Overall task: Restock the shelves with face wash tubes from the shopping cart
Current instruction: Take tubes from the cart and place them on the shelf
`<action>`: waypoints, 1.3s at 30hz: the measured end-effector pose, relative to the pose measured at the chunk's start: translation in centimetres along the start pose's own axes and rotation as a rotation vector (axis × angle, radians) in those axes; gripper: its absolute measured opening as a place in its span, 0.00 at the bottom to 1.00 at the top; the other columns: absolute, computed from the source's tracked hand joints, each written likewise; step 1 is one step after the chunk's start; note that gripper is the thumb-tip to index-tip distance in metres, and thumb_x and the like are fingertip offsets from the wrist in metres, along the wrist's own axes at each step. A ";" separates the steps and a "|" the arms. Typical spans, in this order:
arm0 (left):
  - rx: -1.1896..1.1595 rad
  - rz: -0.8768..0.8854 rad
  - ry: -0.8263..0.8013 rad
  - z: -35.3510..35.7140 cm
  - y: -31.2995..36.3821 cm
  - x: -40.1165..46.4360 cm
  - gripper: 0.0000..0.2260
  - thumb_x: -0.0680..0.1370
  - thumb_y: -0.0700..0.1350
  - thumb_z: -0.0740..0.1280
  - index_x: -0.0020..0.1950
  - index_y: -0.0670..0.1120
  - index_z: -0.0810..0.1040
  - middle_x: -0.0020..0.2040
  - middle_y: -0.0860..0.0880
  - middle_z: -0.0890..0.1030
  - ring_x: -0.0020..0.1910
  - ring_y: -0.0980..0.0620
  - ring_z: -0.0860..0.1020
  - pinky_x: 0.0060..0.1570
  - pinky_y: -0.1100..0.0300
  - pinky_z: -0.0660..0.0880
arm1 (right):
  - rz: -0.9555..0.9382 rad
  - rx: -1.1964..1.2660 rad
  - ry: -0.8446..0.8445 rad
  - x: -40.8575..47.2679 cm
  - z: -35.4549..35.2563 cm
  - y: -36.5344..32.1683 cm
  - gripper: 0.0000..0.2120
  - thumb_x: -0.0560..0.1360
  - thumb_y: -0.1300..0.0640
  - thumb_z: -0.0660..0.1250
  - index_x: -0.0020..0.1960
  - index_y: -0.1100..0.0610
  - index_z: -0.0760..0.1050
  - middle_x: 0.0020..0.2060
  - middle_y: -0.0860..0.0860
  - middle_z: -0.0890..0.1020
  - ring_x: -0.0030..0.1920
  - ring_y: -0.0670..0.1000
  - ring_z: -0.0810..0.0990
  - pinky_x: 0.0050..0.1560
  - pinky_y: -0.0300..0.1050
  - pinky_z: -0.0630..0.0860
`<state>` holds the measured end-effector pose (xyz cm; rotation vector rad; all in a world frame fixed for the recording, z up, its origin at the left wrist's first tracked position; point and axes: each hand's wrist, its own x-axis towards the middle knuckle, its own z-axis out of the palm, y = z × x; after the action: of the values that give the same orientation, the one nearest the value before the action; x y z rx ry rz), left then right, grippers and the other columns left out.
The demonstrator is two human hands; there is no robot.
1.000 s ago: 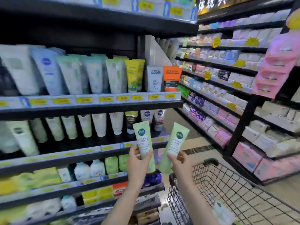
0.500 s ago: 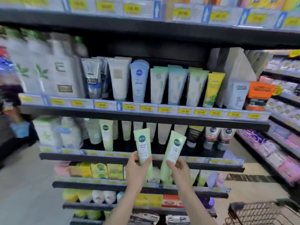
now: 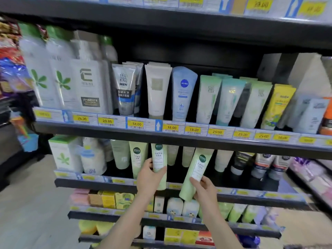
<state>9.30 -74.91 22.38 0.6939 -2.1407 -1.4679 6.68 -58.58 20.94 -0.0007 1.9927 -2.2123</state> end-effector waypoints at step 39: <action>0.315 0.157 0.162 3.4 -2.8 4.5 0.23 0.73 0.48 0.71 0.61 0.37 0.69 0.52 0.39 0.80 0.50 0.40 0.80 0.43 0.50 0.77 | 0.024 0.037 -0.030 4.1 0.9 0.9 0.13 0.73 0.62 0.70 0.56 0.55 0.74 0.50 0.54 0.81 0.52 0.53 0.81 0.53 0.51 0.79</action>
<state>4.14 -76.14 19.00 0.7068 -2.2626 -0.9705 2.80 -60.05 19.71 -0.0058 1.9252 -2.2208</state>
